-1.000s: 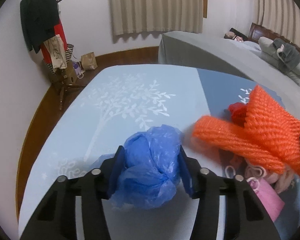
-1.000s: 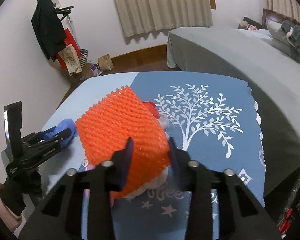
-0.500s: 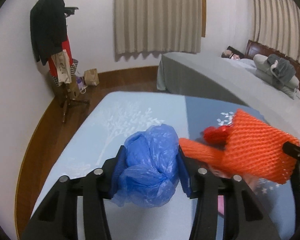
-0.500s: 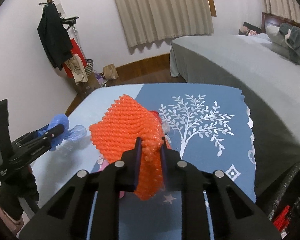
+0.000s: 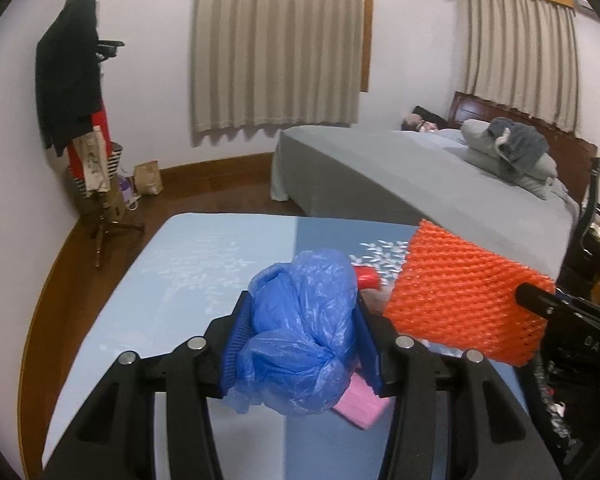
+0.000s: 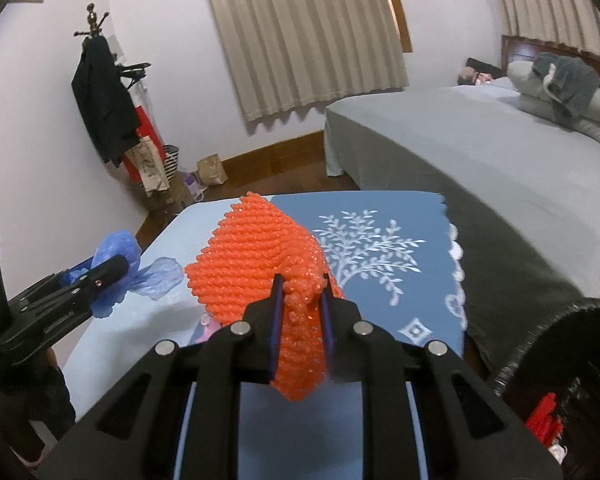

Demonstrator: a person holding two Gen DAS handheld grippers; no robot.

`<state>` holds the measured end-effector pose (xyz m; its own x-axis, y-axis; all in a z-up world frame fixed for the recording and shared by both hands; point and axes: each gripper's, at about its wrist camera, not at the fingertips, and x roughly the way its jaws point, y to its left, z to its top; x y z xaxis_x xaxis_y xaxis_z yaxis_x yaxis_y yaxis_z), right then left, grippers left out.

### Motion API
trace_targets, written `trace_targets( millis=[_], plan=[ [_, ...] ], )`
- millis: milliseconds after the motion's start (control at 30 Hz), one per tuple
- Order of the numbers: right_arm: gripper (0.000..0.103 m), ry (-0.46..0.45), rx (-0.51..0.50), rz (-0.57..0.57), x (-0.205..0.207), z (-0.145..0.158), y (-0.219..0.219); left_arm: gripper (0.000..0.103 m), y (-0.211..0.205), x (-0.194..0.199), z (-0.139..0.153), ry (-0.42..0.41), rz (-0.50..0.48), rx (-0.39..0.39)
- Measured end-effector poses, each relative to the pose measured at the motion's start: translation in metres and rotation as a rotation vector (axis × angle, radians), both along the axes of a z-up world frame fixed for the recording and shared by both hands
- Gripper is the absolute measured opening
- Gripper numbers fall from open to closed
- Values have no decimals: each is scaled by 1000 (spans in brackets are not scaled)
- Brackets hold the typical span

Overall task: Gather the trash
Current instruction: 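Carry the blue bag and orange mesh over the bin and open both grippers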

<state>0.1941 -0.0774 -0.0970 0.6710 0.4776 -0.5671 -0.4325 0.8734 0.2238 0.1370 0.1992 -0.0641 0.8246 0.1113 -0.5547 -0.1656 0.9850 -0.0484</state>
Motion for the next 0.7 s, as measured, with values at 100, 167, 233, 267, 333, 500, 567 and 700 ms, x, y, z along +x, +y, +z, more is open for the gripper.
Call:
trace_targets(
  millis=[100,167,233,267,333,500,567,700],
  plan=[
    [16,3,4,-32,-5,1,-15,48,-11,-1,1,-1,-24,3],
    [16,2,2,-50,-9,1,-24,48,-20,-3,1,0,-43,-1],
    [16,0,0,-61,-12,2,-30,48,-27,-6,2,-3,-58,1],
    [16,1,0,-70,-14,2,-35,48,-31,-6,2,-3,-66,2],
    [16,4,2,-83,-18,1,-42,48,-36,-6,3,-4,-80,-1],
    [16,6,12,-109,-24,4,-56,48,-52,-10,6,-11,-118,-3],
    [16,1,17,-119,-27,6,-63,48,-59,-10,8,-14,-134,0],
    [16,-8,23,-141,-31,9,-74,48,-71,-10,9,-17,-162,-3]
  ],
)
